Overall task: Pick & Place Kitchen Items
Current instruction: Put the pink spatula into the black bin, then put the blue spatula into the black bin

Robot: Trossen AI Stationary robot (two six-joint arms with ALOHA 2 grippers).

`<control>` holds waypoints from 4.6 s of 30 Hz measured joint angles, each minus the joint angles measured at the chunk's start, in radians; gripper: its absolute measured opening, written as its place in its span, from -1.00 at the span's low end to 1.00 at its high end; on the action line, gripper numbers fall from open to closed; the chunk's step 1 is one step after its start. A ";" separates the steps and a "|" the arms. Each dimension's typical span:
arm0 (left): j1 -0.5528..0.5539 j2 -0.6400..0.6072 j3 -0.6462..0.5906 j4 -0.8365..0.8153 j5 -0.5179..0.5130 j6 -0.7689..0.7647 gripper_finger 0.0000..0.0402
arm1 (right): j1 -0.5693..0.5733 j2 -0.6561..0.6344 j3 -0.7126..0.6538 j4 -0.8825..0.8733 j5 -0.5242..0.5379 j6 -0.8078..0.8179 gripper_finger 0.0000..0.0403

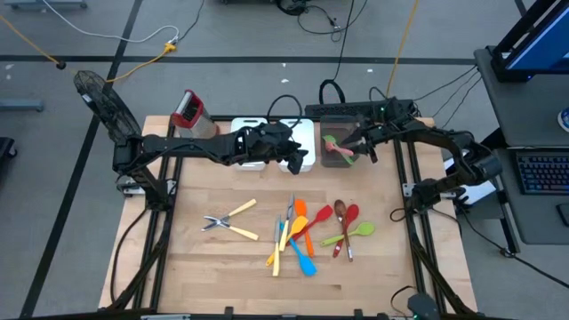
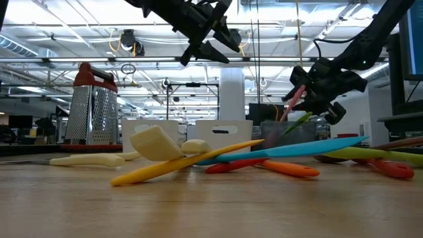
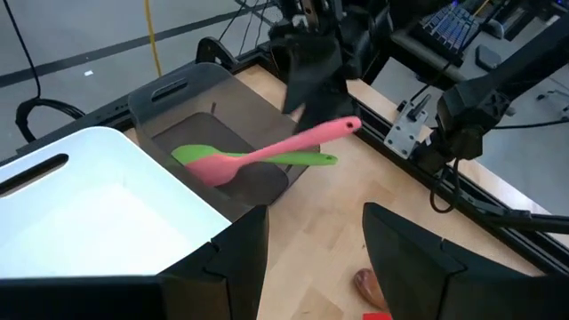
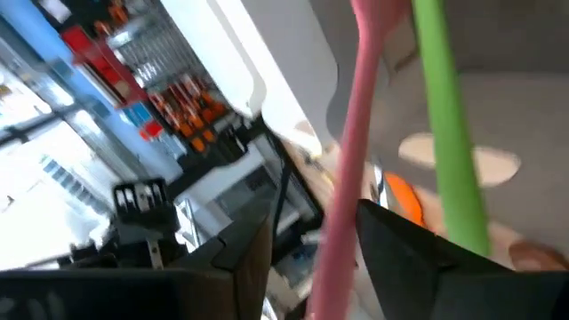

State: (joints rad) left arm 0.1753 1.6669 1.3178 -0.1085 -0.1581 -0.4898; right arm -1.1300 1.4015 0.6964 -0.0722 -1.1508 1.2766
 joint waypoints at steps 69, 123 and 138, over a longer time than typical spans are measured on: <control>-0.373 0.003 0.000 -0.262 -0.132 -0.319 -0.07 | 0.899 -0.591 -0.001 0.082 0.319 -0.670 -0.31; -0.442 0.460 0.431 -0.668 0.049 -0.260 -0.07 | 0.955 -0.561 -0.002 0.072 0.444 -0.695 -0.31; -0.542 0.459 0.431 -0.649 -0.143 0.435 -0.07 | 0.955 -0.561 -0.002 0.067 0.443 -0.695 -0.31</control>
State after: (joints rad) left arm -0.3663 2.1255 1.7484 -0.7574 -0.3011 -0.0543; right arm -0.1749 0.8410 0.6949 -0.0048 -0.7078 0.5819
